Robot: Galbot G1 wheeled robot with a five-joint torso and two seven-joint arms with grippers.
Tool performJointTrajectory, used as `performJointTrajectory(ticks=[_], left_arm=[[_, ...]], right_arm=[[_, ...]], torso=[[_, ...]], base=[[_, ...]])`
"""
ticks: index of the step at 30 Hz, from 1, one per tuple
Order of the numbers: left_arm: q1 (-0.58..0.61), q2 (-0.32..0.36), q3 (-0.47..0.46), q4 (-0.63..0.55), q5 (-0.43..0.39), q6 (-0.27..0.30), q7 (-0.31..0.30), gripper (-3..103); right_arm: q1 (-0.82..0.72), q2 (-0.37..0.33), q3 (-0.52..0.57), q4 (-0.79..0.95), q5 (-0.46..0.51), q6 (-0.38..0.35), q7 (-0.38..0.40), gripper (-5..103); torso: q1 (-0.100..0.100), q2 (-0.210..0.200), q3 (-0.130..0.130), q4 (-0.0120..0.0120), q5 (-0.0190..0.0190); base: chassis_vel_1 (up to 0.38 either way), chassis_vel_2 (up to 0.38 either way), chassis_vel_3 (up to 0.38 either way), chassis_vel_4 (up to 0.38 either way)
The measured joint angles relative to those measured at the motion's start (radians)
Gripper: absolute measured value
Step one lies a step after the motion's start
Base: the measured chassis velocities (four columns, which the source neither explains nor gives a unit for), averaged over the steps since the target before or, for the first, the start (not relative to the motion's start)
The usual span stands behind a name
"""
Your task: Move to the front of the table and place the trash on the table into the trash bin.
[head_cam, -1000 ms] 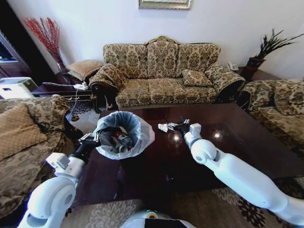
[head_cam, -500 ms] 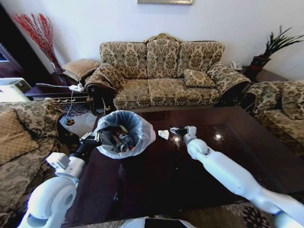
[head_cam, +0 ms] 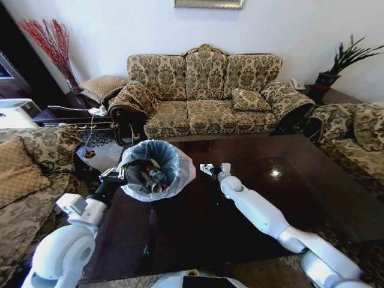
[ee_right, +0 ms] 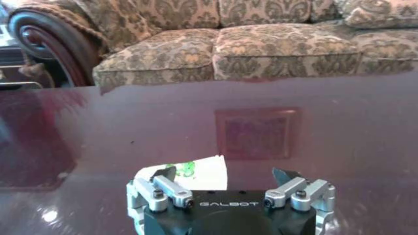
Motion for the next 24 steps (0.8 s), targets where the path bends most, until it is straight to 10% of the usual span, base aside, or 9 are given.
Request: performJointTrajectory(ticks=[24], left_arm=[[-0.028,0.014,0.007,0.024,0.000,-0.002,0.002,3]], right_arm=[[-0.047,0.005,0.019,0.025,-0.003,0.044,-0.030,28]], torso=[[0.000,0.000,0.000,0.0000,0.0002]], base=[[0.000,0.000,0.000,0.000]])
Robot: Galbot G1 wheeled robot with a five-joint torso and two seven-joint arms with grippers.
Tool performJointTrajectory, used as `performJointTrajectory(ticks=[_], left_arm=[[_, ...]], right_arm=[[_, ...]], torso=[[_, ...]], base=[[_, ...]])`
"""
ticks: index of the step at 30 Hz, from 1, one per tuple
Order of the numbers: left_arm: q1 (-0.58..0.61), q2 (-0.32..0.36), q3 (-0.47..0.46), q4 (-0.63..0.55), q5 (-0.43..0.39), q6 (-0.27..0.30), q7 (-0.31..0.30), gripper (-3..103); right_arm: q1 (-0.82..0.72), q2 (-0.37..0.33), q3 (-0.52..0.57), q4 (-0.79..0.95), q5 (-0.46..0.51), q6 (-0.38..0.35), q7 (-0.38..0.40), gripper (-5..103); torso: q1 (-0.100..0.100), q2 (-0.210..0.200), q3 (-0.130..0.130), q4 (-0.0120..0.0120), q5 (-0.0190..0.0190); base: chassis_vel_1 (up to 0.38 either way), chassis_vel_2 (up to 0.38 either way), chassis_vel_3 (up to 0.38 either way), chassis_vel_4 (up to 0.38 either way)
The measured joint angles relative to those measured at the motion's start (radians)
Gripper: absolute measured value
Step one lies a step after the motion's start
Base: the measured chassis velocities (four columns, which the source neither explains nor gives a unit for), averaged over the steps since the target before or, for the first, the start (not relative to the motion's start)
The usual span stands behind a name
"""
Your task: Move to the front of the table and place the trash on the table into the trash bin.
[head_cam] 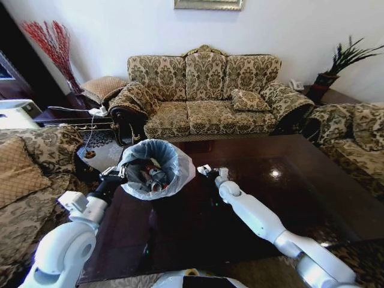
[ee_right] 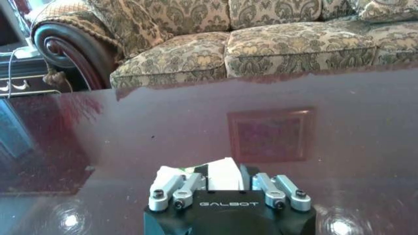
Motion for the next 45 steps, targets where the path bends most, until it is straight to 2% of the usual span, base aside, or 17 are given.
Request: performJointTrajectory(ticks=[1,2,6,10,14,18,22,24,28,32,34,36,37,39,40,43,45], left_arm=[[0.001,-0.001,0.000,0.000,0.000,0.000,0.000,3],[0.001,-0.001,0.000,0.000,0.000,-0.001,0.000,3],[0.000,-0.001,0.000,0.000,0.000,-0.002,0.000,3],[-0.001,-0.001,0.000,0.000,-0.001,-0.003,0.002,3],[0.001,-0.001,-0.002,-0.002,-0.002,-0.004,0.002,3],[-0.001,-0.003,-0.001,-0.006,-0.002,-0.005,0.003,3],[-0.007,-0.009,0.009,-0.007,-0.002,-0.005,0.003,3],[-0.007,-0.009,0.010,-0.007,-0.002,-0.005,0.003,3],[-0.005,-0.010,0.008,-0.007,-0.001,-0.005,0.004,3],[0.010,-0.004,-0.009,-0.010,-0.001,-0.005,0.003,3],[0.013,-0.002,-0.013,-0.011,-0.001,-0.005,0.003,3],[0.016,0.000,-0.016,-0.012,-0.001,-0.005,0.002,3],[0.016,0.000,-0.016,-0.012,-0.001,-0.005,0.002,3],[0.017,-0.001,-0.014,-0.010,0.000,-0.005,0.002,3],[0.017,-0.001,-0.014,-0.010,0.000,-0.005,0.002,3],[0.014,-0.001,-0.008,-0.001,0.000,-0.005,0.003,3],[0.011,0.000,-0.006,0.003,0.001,-0.005,0.003,3]], right_arm=[[-0.001,-0.002,0.002,0.003,0.000,0.000,0.000,28],[-0.003,-0.005,0.006,0.007,0.001,0.001,0.002,20],[-0.005,-0.011,0.010,0.015,0.000,0.007,0.009,16],[-0.014,-0.038,0.024,0.078,-0.005,0.023,0.050,2],[-0.018,-0.062,0.036,0.127,-0.010,0.027,0.075,1],[-0.007,-0.188,0.088,0.359,0.037,-0.003,0.134,0],[0.001,-0.248,0.087,0.461,0.084,-0.036,0.154,0],[0.000,-0.251,0.080,0.468,0.083,-0.043,0.154,0],[-0.015,-0.232,0.027,0.458,0.016,-0.077,0.142,-2],[-0.017,-0.162,-0.034,0.361,-0.098,-0.091,0.062,19],[-0.012,-0.142,-0.044,0.327,-0.124,-0.091,0.043,19],[0.000,-0.103,-0.052,0.262,-0.154,-0.090,0.016,30],[0.000,-0.103,-0.052,0.262,-0.154,-0.090,0.016,30],[0.012,-0.051,-0.050,0.177,-0.171,-0.089,0.003,41],[0.012,-0.051,-0.050,0.177,-0.171,-0.089,0.003,41],[0.015,-0.021,-0.035,0.105,-0.193,-0.082,-0.014,57],[0.014,-0.015,-0.030,0.086,-0.194,-0.080,-0.027,57]], torso=[[0.000,0.000,0.000,0.0000,0.0001],[0.000,0.000,0.000,0.0001,0.0000],[0.000,0.000,0.000,0.0001,0.0000],[0.000,0.000,0.000,0.0001,0.0003],[0.000,0.000,0.000,0.0002,0.0003],[0.000,0.000,0.000,-0.0001,-0.0001],[0.000,0.000,0.000,-0.0001,-0.0001],[0.000,0.000,0.000,-0.0001,-0.0001],[0.000,0.000,0.000,0.0001,0.0001],[0.000,0.000,0.000,0.0004,0.0000],[0.000,0.000,0.000,0.0004,0.0001],[0.000,0.000,0.000,0.0004,-0.0001],[0.000,0.000,0.000,0.0004,-0.0001],[0.000,0.000,0.000,0.0003,0.0001],[0.000,0.000,0.000,0.0003,0.0001],[0.000,0.000,0.000,-0.0001,-0.0002],[0.000,0.000,0.000,-0.0001,-0.0002]], base=[[0.000,0.000,0.000,0.000],[0.000,0.000,0.000,0.000],[0.000,0.000,0.000,0.000],[0.000,0.000,0.000,0.000],[0.000,0.000,0.000,0.000],[0.000,0.000,0.000,0.000],[0.000,0.000,0.000,0.000],[0.000,0.000,0.000,0.000],[0.000,0.000,0.000,0.000],[0.000,0.000,0.000,0.000],[0.000,0.000,0.000,0.000],[0.000,0.000,0.000,0.000],[0.000,0.000,0.000,0.000],[0.000,0.000,0.000,0.000],[0.000,0.000,0.000,0.000],[0.000,0.000,0.000,0.000],[0.000,0.000,0.000,0.000]])
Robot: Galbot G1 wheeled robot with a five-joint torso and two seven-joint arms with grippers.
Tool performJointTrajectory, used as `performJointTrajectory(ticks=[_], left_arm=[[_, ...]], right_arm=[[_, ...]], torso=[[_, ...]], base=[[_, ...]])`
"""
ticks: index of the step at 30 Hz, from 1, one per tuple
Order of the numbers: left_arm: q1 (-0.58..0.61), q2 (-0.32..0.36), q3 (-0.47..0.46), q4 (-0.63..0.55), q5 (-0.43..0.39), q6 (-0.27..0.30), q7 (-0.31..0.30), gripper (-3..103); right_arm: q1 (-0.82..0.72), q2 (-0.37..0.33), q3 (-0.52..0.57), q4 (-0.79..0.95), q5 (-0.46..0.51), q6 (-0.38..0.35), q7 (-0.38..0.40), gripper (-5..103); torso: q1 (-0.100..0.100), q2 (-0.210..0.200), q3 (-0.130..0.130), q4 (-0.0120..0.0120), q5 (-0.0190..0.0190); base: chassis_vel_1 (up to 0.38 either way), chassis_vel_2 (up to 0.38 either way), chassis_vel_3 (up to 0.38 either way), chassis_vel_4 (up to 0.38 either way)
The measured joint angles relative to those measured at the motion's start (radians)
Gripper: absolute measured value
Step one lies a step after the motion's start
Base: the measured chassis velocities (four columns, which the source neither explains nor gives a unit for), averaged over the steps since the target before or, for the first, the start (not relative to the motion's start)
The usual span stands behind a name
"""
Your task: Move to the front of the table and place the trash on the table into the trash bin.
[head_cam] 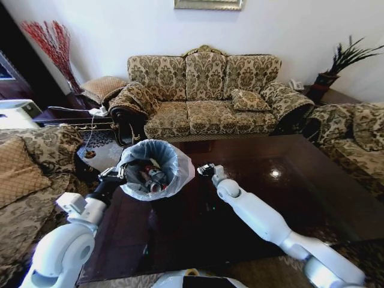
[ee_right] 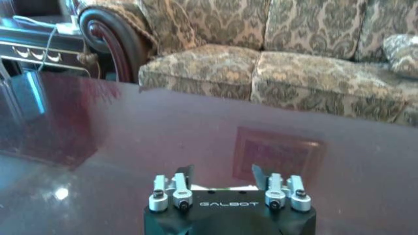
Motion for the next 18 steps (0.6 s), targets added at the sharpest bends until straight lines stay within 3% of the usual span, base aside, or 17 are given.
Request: performJointTrajectory(ticks=[1,3,6,7,10,15,16,18], left_arm=[[-0.002,0.000,0.002,0.003,0.000,0.000,0.000,3],[-0.007,0.000,0.009,0.014,0.004,0.000,0.000,3],[-0.010,-0.002,0.014,0.019,0.008,0.000,0.002,3],[-0.015,-0.003,0.018,0.024,0.011,0.000,0.003,3],[-0.022,-0.005,0.020,0.033,0.013,0.000,0.005,3],[-0.027,-0.009,0.017,0.038,0.013,0.000,0.005,3],[-0.028,-0.010,0.013,0.038,0.012,-0.002,0.005,3],[-0.028,-0.010,0.012,0.039,0.012,-0.003,0.005,3]], right_arm=[[-0.001,0.003,0.002,-0.011,0.000,0.003,-0.009,57],[-0.003,0.009,0.009,-0.039,0.000,0.011,-0.046,73],[-0.004,0.014,0.012,-0.052,0.001,0.014,-0.070,79],[-0.002,0.023,0.012,-0.065,0.002,0.016,-0.085,89],[0.007,0.044,0.010,-0.097,0.007,0.026,-0.100,96],[0.021,0.074,0.010,-0.149,0.038,0.032,-0.116,86],[0.025,0.084,0.012,-0.169,0.046,0.032,-0.122,76],[0.026,0.089,0.012,-0.179,0.047,0.033,-0.127,71]], torso=[[0.000,0.000,0.000,0.0000,0.0001],[0.000,0.000,0.000,-0.0001,0.0002],[0.000,0.000,0.000,-0.0001,0.0001],[0.000,0.000,0.000,0.0000,0.0001],[0.000,0.000,0.000,0.0002,0.0002],[0.000,0.000,0.000,0.0003,0.0000],[0.000,0.000,0.000,0.0002,0.0000],[0.000,0.000,0.000,0.0001,0.0000]], base=[[0.000,0.000,0.000,0.000],[0.000,0.000,0.000,0.000],[0.000,0.000,0.000,0.000],[0.000,0.000,0.000,0.000],[0.000,0.000,0.000,0.000],[0.000,0.000,0.000,0.000],[0.000,0.000,0.000,0.000],[0.000,0.000,0.000,0.000]])
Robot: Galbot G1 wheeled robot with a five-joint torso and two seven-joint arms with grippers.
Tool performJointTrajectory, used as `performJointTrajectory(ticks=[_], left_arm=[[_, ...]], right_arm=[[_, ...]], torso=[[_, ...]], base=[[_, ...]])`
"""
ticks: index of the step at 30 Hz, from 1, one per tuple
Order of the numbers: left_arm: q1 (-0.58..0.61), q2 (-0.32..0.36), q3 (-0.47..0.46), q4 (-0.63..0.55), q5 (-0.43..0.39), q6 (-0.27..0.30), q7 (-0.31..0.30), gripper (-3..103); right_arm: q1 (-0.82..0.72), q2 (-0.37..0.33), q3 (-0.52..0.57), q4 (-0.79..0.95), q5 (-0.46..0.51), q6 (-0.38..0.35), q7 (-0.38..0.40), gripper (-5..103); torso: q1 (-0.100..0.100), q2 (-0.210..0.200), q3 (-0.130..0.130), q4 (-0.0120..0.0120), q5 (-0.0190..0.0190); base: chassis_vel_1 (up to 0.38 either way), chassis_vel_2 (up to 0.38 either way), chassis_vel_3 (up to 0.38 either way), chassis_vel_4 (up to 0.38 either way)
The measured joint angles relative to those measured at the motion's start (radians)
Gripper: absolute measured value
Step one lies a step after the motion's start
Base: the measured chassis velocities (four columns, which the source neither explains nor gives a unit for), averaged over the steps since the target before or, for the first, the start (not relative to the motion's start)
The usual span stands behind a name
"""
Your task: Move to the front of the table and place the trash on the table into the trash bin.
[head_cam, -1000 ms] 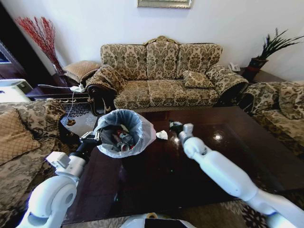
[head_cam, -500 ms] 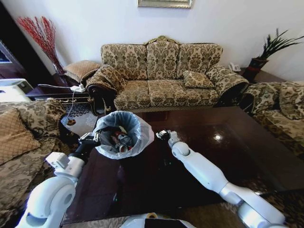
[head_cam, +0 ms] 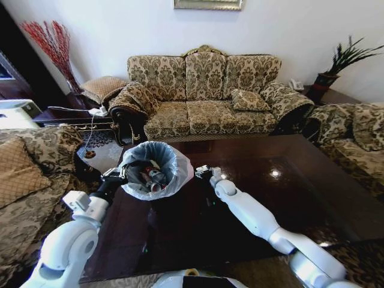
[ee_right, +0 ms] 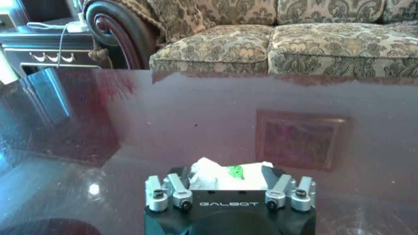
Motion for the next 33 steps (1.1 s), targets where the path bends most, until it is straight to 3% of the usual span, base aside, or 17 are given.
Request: performJointTrajectory(ticks=[1,2,4,10,19,27,33], left_arm=[[0.000,0.000,0.000,0.001,0.000,-0.001,0.000,3],[-0.002,0.001,0.000,0.005,-0.001,-0.002,0.001,3],[-0.005,0.002,0.001,0.008,-0.001,-0.003,0.001,3],[-0.015,0.009,0.006,0.023,-0.002,-0.009,0.004,3],[-0.021,0.014,0.004,0.030,-0.008,-0.015,0.005,3],[-0.023,0.018,0.004,0.026,-0.014,-0.016,0.005,3],[-0.019,0.014,0.004,0.026,-0.015,-0.015,0.007,3]], right_arm=[[0.000,0.003,0.000,-0.005,0.000,0.001,-0.004,71],[0.000,0.007,0.000,-0.008,-0.001,0.001,-0.008,60],[-0.001,0.008,-0.001,-0.009,-0.002,0.001,-0.009,60],[-0.013,0.011,-0.002,-0.003,-0.011,0.002,-0.010,33],[-0.021,0.004,-0.001,0.000,-0.015,0.006,0.005,9],[-0.036,-0.035,0.016,0.060,-0.025,0.035,0.058,5],[-0.003,-0.145,0.050,0.359,0.028,0.019,0.142,5]], torso=[[0.000,0.000,0.000,0.0000,0.0000],[0.000,0.000,0.000,0.0001,0.0001],[0.000,0.000,0.000,0.0002,0.0002],[0.000,0.000,0.000,0.0005,0.0003],[0.000,0.000,0.000,0.0001,0.0002],[0.000,0.000,0.001,-0.0004,0.0003],[0.000,0.000,0.000,0.0000,0.0002]], base=[[0.000,0.000,0.000,0.000],[0.000,0.000,0.000,0.000],[0.000,0.000,0.000,0.000],[0.000,0.000,0.000,0.000],[0.000,0.000,0.000,0.000],[0.000,0.000,0.000,0.000],[0.000,0.000,0.000,0.000]])
